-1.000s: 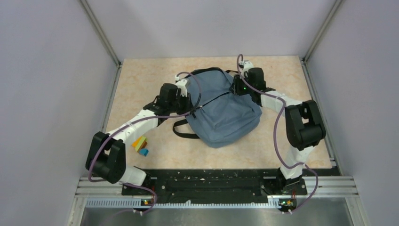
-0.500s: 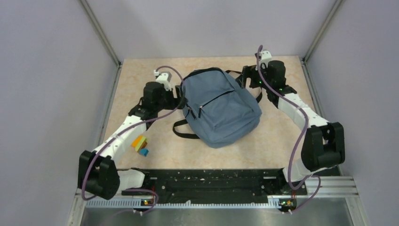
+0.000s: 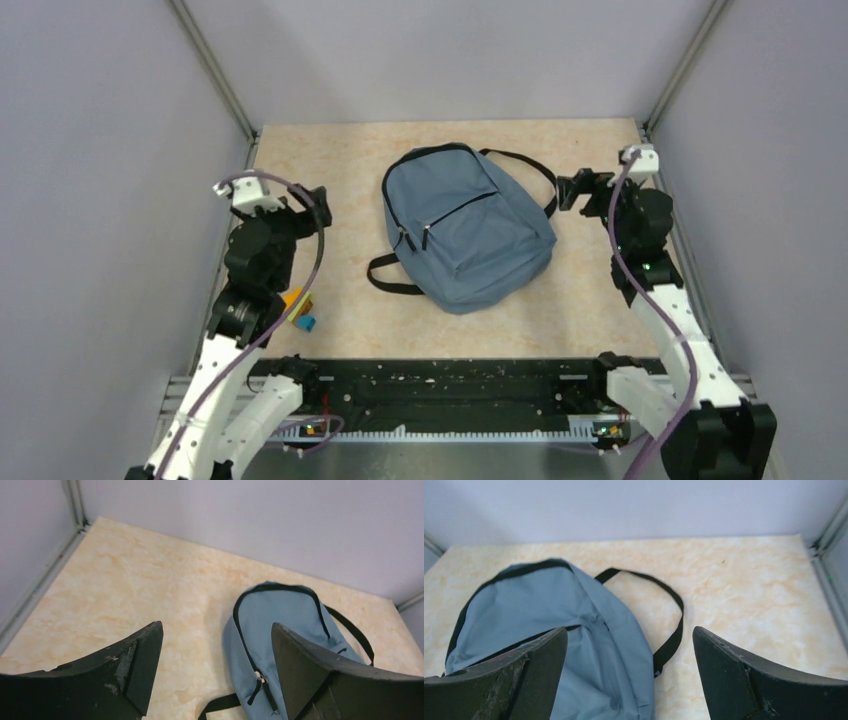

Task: Pack the student bag
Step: Reset both arms

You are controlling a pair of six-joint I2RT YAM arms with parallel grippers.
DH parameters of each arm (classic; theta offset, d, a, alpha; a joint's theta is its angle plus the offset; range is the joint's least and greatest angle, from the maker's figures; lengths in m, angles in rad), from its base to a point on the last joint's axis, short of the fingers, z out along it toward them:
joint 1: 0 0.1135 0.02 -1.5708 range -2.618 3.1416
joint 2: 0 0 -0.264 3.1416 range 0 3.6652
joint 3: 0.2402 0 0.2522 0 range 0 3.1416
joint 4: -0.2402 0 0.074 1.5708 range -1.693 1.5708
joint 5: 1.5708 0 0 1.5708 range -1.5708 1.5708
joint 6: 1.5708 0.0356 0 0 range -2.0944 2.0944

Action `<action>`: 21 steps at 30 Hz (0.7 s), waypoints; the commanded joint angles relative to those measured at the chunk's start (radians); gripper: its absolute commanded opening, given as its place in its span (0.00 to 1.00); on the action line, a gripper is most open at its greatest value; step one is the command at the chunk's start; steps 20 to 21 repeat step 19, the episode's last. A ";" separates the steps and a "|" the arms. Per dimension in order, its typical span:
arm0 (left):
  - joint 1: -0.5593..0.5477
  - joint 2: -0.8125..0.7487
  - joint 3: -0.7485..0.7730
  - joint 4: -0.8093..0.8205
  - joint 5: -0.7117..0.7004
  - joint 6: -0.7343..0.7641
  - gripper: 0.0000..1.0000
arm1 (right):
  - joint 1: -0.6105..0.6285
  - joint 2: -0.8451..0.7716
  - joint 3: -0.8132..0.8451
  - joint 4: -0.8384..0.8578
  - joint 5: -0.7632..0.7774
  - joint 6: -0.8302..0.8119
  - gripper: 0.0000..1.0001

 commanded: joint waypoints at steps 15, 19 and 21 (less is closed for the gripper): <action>-0.001 -0.157 -0.045 -0.080 -0.119 0.093 0.85 | 0.006 -0.401 -0.320 0.328 0.225 -0.136 0.93; -0.001 -0.156 -0.041 -0.079 -0.118 0.101 0.85 | 0.006 -0.402 -0.313 0.312 0.219 -0.135 0.93; -0.001 -0.156 -0.041 -0.079 -0.118 0.101 0.85 | 0.006 -0.402 -0.313 0.312 0.219 -0.135 0.93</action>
